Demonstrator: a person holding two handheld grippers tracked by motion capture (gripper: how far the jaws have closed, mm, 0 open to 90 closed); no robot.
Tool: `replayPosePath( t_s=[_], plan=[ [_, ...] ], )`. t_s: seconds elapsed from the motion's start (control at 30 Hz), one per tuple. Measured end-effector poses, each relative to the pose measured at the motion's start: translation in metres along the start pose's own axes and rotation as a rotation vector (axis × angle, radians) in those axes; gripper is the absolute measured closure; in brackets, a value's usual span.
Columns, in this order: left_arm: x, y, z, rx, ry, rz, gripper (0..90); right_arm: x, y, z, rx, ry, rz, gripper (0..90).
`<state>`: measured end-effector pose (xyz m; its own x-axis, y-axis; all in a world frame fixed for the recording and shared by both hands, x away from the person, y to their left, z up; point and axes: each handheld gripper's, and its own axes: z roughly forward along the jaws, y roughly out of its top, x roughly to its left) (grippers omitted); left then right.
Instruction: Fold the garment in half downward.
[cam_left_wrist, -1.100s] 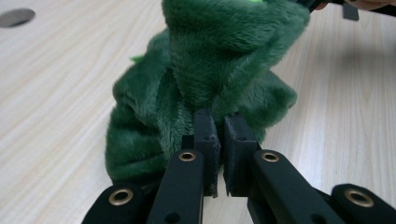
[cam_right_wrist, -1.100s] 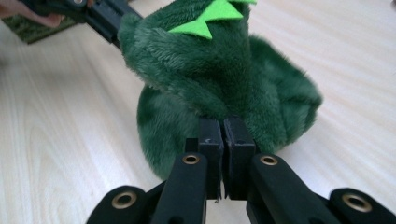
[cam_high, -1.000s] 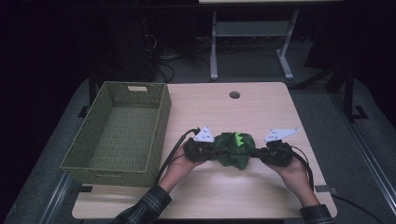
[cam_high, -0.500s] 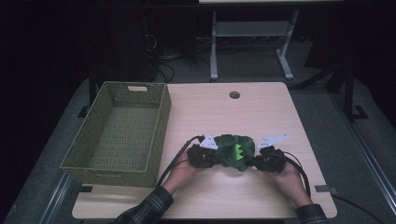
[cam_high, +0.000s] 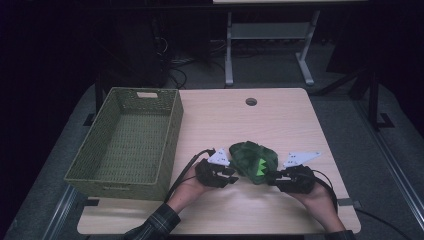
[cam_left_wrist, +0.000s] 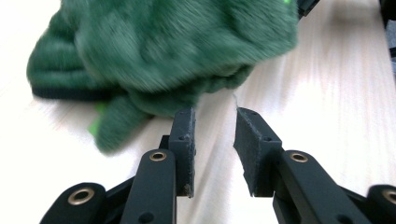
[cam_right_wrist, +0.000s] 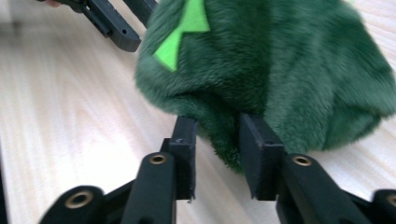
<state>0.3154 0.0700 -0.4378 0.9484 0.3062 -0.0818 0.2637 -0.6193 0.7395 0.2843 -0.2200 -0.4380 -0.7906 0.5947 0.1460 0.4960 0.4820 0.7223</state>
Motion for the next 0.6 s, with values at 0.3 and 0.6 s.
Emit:
replayPosePath(
  t_s=[0.3, 0.6],
  plan=[
    [0.002, 0.005, -0.012, -0.033, 0.014, -0.019, 75.5, 0.009, -0.002, -0.011, -0.026, 0.003, -0.015, 60.2],
    [0.015, 0.038, -0.01, -0.067, 0.047, -0.021, 87.3, -0.007, 0.009, -0.015, -0.089, -0.039, 0.035, 85.8]
  ],
)
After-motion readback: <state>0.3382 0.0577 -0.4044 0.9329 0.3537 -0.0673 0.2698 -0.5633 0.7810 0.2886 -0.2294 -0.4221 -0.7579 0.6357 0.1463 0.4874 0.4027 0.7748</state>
